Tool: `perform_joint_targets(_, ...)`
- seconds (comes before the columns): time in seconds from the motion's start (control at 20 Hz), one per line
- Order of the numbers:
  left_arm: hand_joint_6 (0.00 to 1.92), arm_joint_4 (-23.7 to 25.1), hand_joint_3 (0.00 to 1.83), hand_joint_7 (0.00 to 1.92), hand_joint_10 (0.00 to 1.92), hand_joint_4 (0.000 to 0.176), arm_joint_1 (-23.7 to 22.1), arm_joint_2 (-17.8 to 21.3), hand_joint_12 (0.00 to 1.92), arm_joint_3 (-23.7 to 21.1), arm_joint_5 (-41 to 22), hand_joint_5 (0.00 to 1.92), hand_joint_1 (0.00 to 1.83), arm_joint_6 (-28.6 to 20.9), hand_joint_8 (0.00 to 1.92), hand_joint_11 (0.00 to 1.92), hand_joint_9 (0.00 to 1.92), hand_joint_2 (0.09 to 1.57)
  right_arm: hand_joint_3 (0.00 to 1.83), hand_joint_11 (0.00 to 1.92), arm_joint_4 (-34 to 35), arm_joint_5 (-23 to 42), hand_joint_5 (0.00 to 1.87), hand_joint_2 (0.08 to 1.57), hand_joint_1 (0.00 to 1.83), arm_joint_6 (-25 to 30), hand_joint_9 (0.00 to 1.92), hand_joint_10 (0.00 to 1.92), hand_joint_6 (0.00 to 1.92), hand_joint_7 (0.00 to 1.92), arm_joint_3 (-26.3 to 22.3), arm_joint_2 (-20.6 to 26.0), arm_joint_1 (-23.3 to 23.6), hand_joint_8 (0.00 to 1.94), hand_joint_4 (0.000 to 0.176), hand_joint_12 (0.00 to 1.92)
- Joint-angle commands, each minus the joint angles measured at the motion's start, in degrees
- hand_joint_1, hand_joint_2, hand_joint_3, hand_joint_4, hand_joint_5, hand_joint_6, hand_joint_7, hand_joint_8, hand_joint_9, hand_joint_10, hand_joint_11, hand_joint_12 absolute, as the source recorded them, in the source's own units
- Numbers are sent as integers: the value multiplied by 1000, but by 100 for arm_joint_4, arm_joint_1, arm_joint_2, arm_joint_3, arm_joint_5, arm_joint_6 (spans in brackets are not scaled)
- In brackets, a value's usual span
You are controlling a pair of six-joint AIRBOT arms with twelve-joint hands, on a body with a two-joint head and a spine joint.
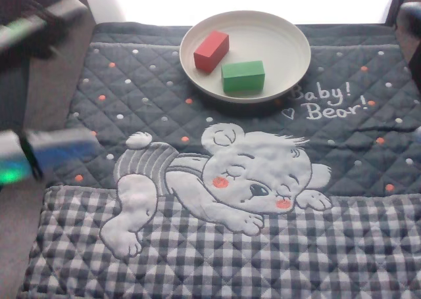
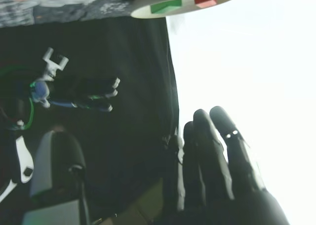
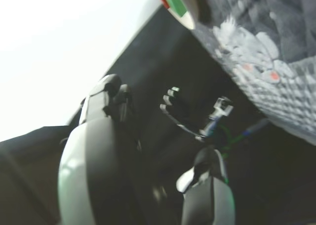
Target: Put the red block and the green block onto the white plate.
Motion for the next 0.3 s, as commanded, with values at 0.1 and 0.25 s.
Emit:
perform_joint_targets(0.1, 0, 75, 28, 43, 0, 0, 28, -39, 605, -81, -944, 4, 213, -16, 1, 0, 139, 1174, 6, 36, 250, 904, 22, 1018, 555, 22, 204, 5, 1, 174, -135, -24, -258, 0, 157, 55)
perform_joint_targets(0.25, 0, 113, 8, 103, 0, 0, -50, -82, 507, -36, -944, 19, 11, -74, 0, 5, 154, 1257, 19, 132, 106, 906, 1, 1135, 484, 23, 217, 2, 0, 176, -129, 36, -259, 1, 112, 114)
